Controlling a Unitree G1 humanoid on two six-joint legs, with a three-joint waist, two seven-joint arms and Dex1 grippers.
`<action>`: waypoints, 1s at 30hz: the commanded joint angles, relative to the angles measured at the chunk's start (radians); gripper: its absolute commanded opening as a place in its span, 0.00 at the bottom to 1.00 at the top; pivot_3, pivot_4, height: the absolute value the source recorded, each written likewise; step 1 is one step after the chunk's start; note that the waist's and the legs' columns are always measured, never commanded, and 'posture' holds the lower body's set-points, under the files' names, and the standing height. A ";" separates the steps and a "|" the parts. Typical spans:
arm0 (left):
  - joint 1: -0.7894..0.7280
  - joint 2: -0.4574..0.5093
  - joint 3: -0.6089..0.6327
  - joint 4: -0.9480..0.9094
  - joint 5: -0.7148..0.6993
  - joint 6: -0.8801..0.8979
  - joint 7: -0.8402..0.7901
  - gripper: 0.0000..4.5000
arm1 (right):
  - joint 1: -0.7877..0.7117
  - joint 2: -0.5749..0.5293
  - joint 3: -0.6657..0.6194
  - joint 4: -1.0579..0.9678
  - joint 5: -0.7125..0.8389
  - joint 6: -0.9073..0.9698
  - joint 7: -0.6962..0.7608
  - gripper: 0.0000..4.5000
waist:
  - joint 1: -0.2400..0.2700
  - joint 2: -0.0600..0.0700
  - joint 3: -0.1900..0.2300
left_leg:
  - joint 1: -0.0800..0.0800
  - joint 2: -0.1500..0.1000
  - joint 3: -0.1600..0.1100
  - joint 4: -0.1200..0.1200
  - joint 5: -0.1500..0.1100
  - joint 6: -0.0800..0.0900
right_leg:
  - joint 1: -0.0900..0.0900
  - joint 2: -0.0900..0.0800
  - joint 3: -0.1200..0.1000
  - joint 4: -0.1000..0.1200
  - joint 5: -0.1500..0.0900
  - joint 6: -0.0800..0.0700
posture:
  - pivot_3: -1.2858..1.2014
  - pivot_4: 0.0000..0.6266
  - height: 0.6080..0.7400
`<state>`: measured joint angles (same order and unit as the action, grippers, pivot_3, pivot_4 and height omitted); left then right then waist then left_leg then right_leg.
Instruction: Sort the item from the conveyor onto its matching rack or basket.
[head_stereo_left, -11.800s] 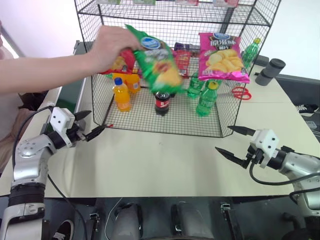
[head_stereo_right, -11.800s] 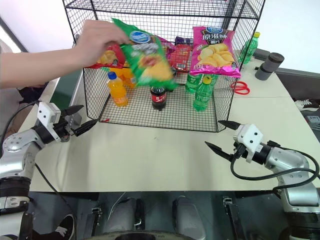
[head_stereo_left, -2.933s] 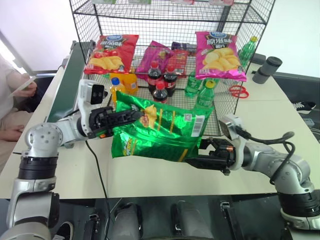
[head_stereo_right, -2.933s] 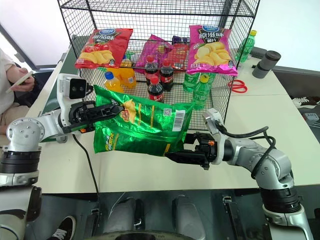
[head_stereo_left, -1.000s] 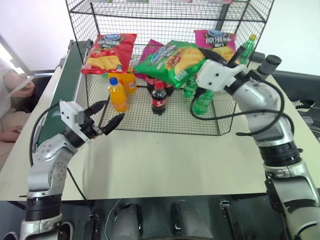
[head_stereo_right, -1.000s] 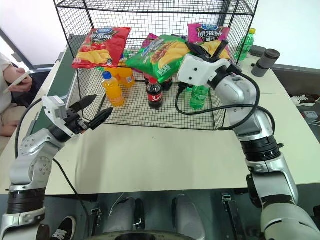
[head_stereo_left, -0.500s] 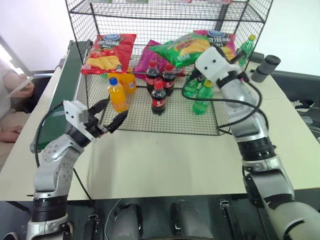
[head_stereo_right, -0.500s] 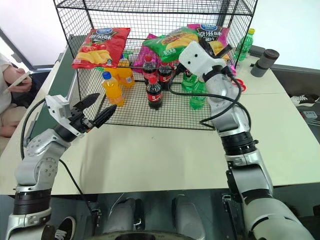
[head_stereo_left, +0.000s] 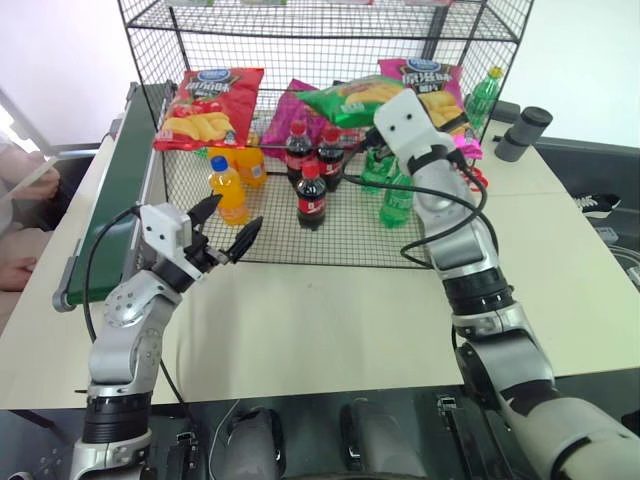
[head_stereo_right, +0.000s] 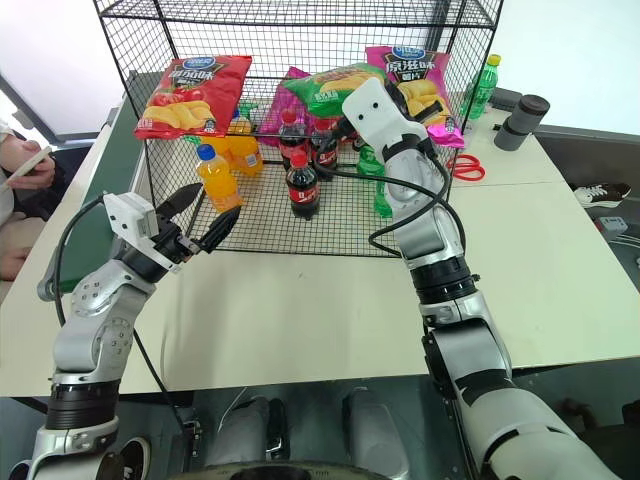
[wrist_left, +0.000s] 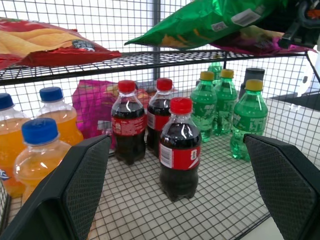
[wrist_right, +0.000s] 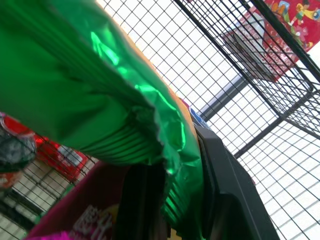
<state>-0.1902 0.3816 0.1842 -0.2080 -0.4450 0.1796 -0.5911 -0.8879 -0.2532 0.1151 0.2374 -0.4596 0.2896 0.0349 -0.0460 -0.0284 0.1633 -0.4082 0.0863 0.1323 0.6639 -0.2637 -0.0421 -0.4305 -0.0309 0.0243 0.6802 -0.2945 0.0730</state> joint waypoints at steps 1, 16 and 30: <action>-0.006 -0.002 0.009 -0.031 -0.005 -0.021 0.009 1.00 | -0.062 0.012 0.001 0.028 0.009 -0.027 -0.030 0.03 | 0.000 0.000 0.000 | 0.000 0.000 0.000 0.000 0.000 0.000 | 0.000 0.000 0.000 0.000 0.000 0.000 | 0.52 0.24 1.00; 0.006 -0.025 -0.017 -0.042 0.005 -0.022 0.032 1.00 | -0.094 0.044 0.005 0.070 0.105 -0.063 0.044 0.94 | 0.000 0.000 0.000 | 0.000 0.000 0.000 0.000 0.000 0.000 | 0.000 0.000 0.000 0.000 0.000 0.000 | 0.52 0.24 1.00; -0.009 -0.043 -0.045 -0.026 0.017 -0.031 0.029 1.00 | 0.000 -0.093 0.065 -0.074 0.174 -0.185 0.281 0.99 | -0.001 0.000 0.000 | 0.000 0.000 0.000 -0.001 -0.003 0.005 | 0.000 0.000 0.000 0.000 0.000 0.000 | 0.52 0.24 1.00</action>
<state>-0.1873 0.3408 0.1364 -0.2108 -0.4265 0.1682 -0.5621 -0.8772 -0.3367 0.1653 0.2155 -0.2732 0.1564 0.3015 -0.0469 -0.0283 0.1633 -0.4080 0.0864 0.1320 0.6633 -0.2664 -0.0375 -0.4306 -0.0308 0.0242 0.6800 -0.2945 0.0730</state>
